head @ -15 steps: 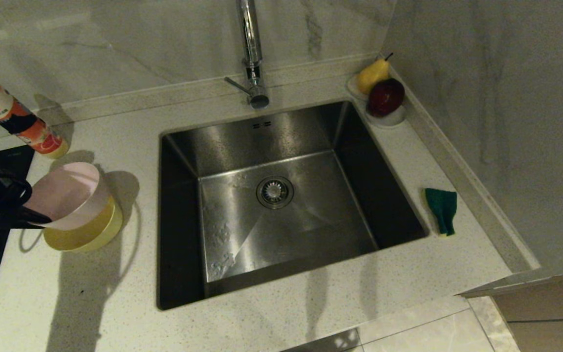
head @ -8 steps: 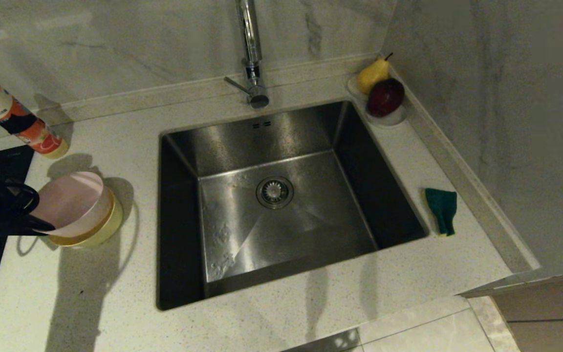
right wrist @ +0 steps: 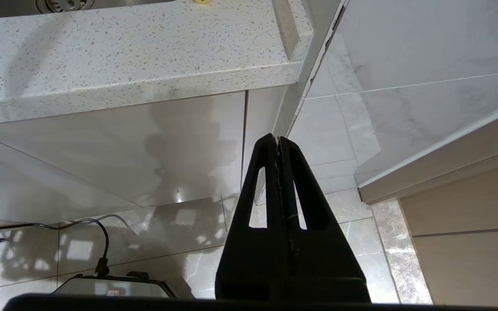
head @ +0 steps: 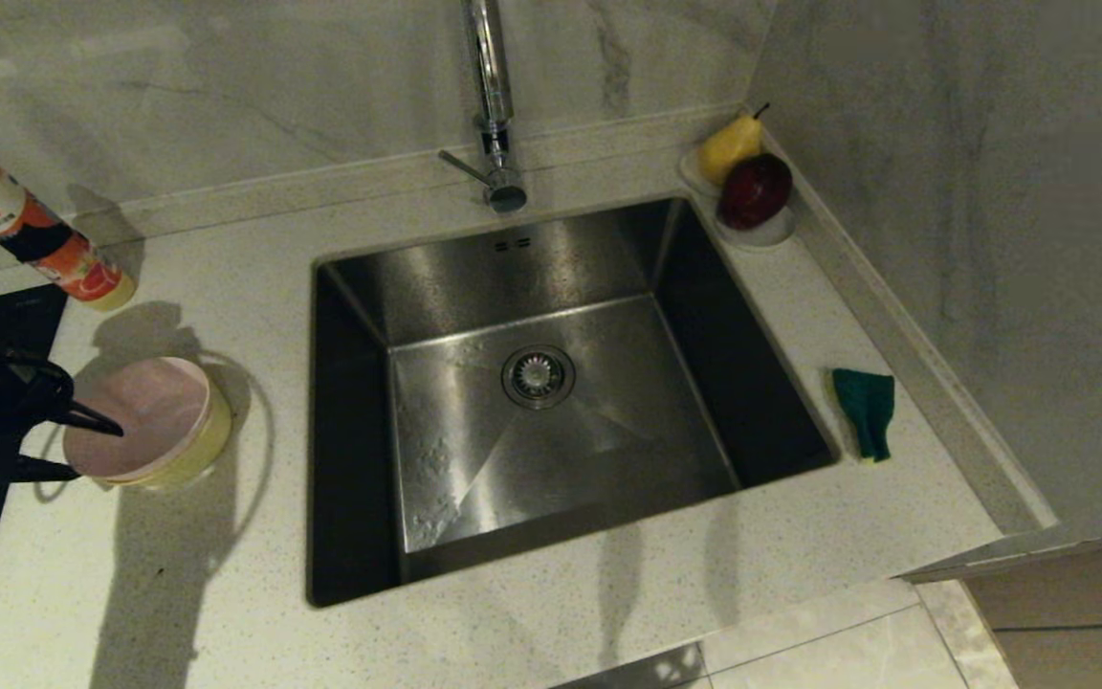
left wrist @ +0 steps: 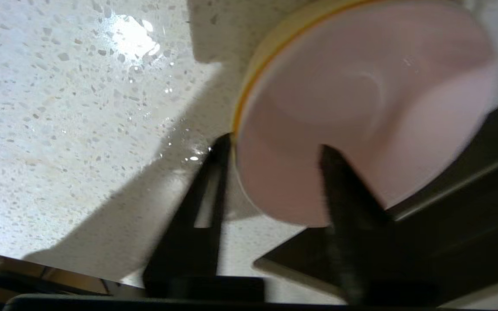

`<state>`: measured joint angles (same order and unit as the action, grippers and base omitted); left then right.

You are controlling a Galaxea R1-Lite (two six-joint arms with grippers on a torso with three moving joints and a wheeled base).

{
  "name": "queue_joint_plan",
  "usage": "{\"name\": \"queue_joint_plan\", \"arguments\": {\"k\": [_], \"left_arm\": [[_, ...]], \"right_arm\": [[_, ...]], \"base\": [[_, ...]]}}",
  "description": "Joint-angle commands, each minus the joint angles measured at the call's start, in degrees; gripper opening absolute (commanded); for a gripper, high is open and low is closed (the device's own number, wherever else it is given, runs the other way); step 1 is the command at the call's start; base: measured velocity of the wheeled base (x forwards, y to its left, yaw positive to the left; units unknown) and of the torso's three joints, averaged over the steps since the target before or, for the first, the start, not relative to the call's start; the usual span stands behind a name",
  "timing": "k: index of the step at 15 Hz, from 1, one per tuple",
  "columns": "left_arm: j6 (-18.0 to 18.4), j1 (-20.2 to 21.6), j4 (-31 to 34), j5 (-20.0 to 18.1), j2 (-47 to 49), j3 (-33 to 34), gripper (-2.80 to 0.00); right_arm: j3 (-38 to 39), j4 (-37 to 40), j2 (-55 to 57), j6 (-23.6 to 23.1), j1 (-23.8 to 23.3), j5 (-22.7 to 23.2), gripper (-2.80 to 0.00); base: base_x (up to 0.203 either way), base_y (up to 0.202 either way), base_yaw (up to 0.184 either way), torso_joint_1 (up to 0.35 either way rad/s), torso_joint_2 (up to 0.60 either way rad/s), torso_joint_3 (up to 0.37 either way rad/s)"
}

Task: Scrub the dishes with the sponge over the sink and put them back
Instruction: Place the bowl on the bowl

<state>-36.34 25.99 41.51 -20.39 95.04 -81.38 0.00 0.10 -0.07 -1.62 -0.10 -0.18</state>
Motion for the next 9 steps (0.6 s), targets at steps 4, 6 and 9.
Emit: {"name": "queue_joint_plan", "arguments": {"k": [4,6,9], "left_arm": [[-3.48,1.03,0.84,0.47,-3.97,-3.91,0.00],[-3.74,2.91,0.80,0.69,-4.68,-4.65,0.00],[-3.68,5.31,1.09,1.88,-4.36,-6.00,-2.80]], "right_arm": [[0.00,-0.01,0.07,-0.05,0.01,0.01,-2.80],[0.00,-0.01,0.07,-0.05,0.01,0.01,-2.80],[0.00,-0.01,0.07,-0.05,0.01,0.01,-2.80]], "base": [[0.000,0.000,0.000,0.000,0.00,0.000],[0.000,0.000,0.000,0.000,0.00,0.000],[0.000,0.000,0.000,0.000,0.00,0.000]]}}
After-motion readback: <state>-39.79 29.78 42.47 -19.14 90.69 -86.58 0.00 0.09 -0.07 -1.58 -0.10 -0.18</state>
